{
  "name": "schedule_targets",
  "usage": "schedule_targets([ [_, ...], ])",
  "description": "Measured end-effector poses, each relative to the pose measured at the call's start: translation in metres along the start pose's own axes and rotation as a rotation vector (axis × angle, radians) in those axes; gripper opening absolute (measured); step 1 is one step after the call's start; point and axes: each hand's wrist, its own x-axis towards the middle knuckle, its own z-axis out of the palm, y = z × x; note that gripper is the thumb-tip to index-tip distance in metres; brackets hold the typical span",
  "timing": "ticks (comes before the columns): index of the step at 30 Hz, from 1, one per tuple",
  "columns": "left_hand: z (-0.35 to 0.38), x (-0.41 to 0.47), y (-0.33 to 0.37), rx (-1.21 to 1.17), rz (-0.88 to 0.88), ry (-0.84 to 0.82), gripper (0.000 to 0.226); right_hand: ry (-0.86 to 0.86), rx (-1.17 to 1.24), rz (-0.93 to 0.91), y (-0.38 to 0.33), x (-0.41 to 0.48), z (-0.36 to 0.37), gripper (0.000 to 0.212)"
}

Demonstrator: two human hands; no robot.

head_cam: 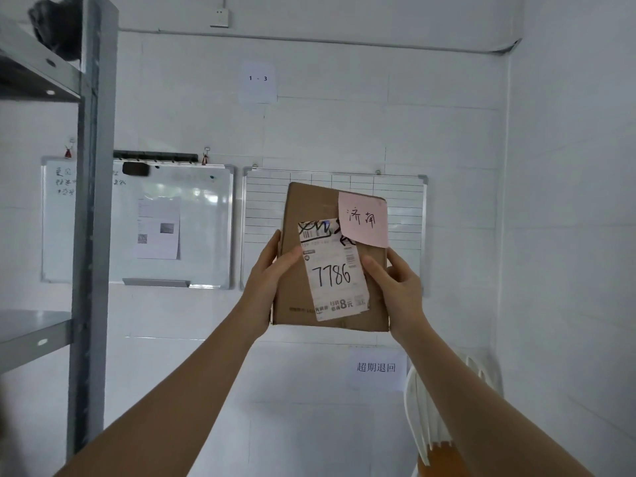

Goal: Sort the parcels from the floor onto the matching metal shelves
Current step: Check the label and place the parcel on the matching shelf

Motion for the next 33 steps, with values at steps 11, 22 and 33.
schedule_targets([
  [11,-0.005,-0.002,-0.008,-0.017,0.01,0.005,0.045,-0.176,0.062,-0.054,-0.001,-0.002,0.006,0.065],
  [22,-0.029,-0.004,0.011,0.031,0.038,0.064,0.043,-0.226,0.099,-0.069,-0.004,0.003,0.042,0.069],
  [33,-0.068,-0.036,0.024,0.295,0.15,0.264,0.048,-0.355,0.3,-0.055,0.023,-0.009,0.096,0.059],
])
